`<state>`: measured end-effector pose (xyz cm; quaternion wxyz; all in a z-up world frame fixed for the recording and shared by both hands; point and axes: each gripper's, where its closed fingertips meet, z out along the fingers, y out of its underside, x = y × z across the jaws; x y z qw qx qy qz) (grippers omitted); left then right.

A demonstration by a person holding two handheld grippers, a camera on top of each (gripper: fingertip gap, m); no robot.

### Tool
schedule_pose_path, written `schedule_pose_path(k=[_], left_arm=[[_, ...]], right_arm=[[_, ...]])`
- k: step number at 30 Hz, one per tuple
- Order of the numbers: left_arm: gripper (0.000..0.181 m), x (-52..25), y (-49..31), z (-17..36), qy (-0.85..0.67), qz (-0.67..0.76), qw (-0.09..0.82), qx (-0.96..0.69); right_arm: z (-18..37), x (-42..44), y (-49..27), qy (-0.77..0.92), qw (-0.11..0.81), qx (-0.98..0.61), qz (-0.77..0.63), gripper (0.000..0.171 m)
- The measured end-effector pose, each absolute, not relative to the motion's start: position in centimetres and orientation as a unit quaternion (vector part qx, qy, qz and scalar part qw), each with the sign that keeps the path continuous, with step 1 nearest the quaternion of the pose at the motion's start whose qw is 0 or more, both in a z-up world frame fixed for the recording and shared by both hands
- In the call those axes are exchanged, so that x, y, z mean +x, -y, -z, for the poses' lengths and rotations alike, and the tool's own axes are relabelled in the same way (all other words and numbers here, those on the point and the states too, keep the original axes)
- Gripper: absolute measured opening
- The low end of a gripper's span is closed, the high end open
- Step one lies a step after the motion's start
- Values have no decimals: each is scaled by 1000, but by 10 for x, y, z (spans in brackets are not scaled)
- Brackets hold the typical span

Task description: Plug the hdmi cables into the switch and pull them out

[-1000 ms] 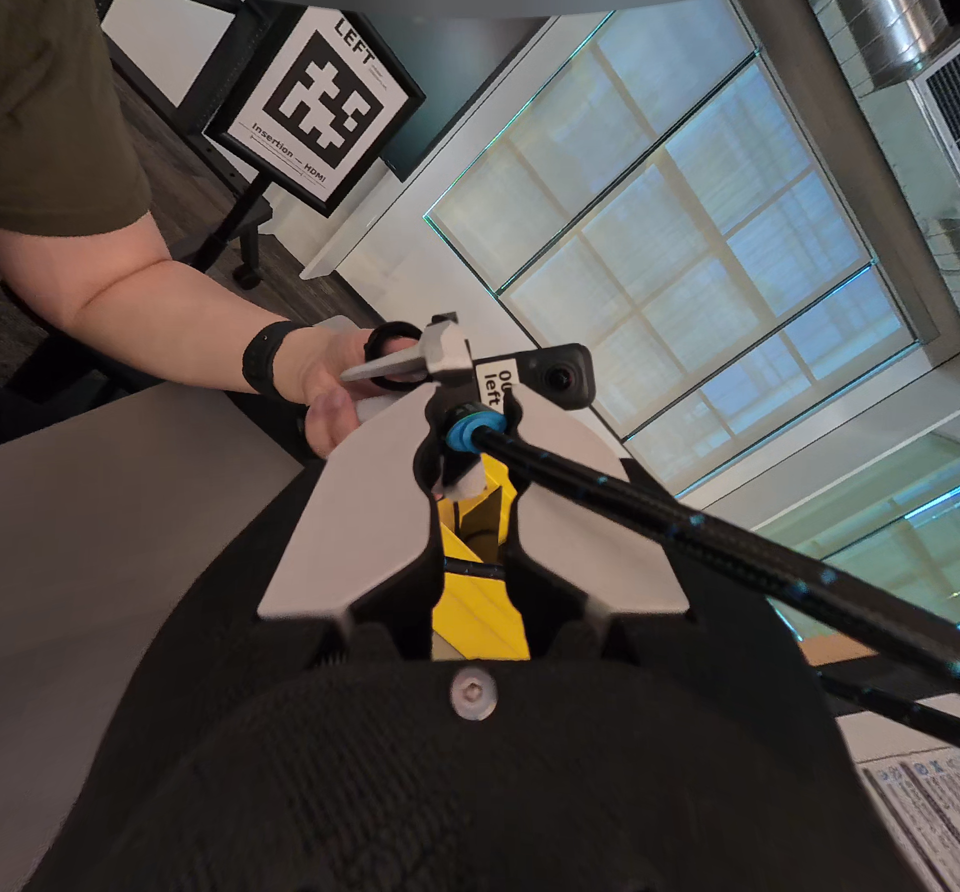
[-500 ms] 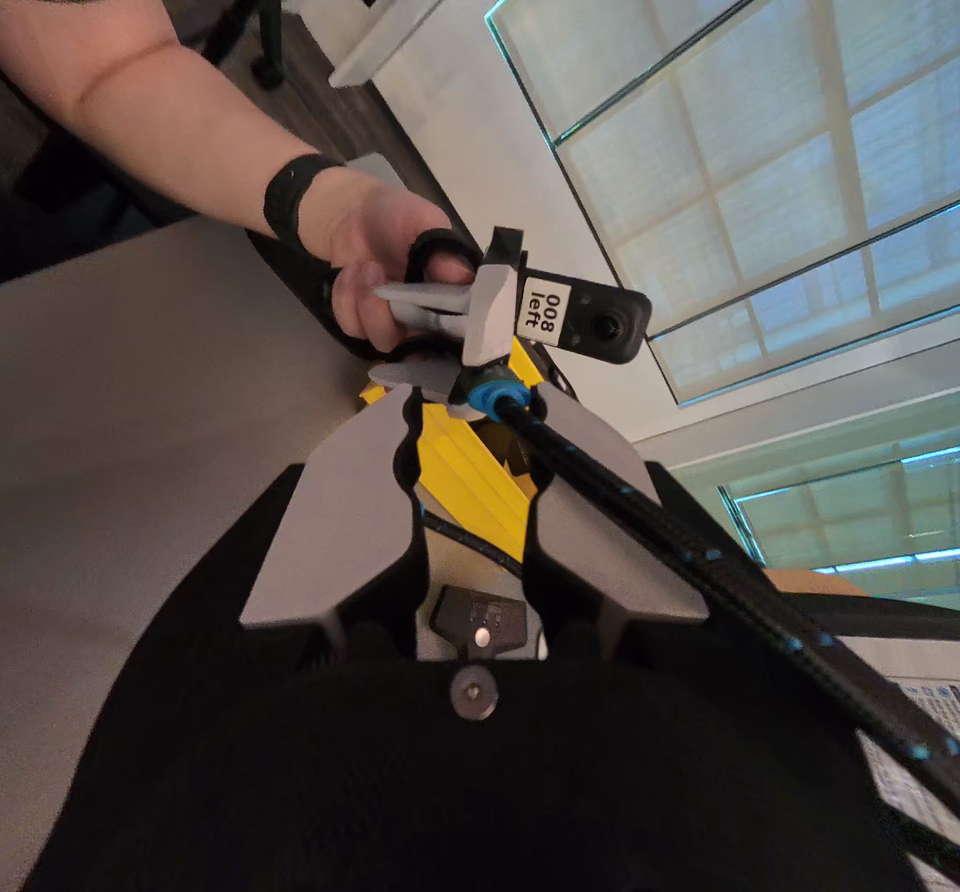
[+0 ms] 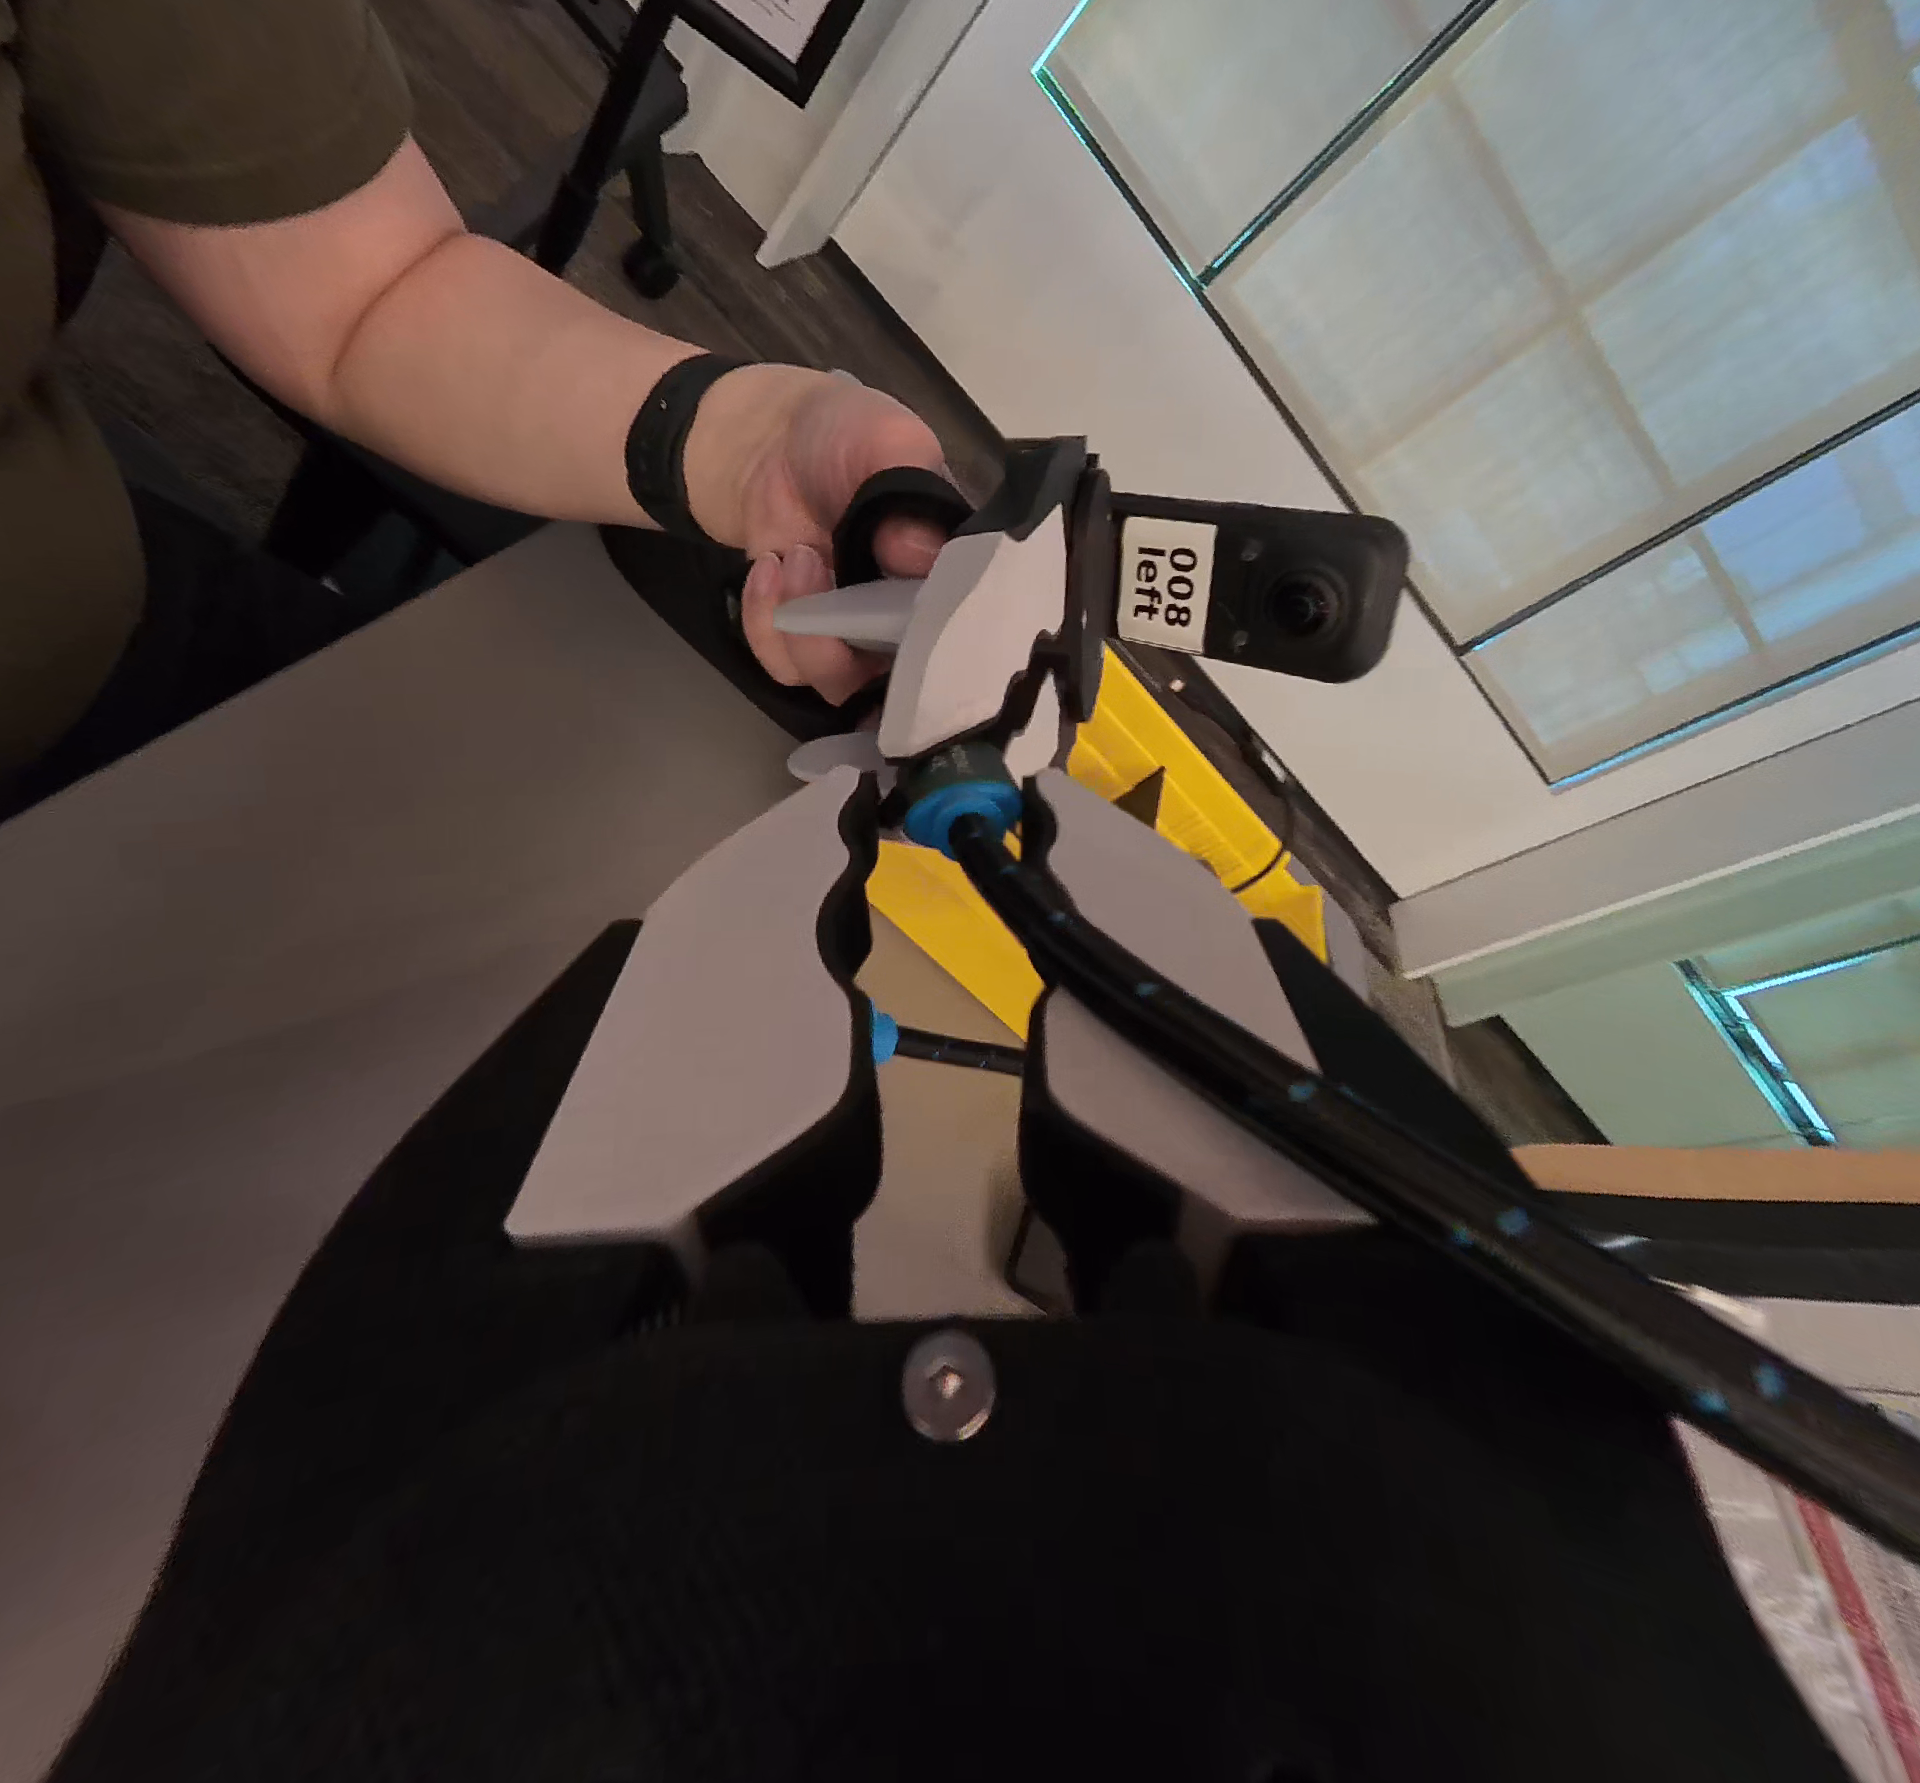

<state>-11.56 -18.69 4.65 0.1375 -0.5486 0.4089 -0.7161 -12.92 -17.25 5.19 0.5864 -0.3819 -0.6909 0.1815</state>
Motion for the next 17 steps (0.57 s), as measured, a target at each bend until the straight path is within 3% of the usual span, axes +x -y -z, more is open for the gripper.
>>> schedule_pose_path(k=[1, 17], left_arm=[[11, -116, 187, -46, -409, 715, 137, -549], [17, -126, 172, -57, -390, 726, 196, -531]], right_arm=[[-53, -129, 173, 689, 585, -384, -190, 25], [-64, -130, 164, 663, 625, -377, -165, 21]])
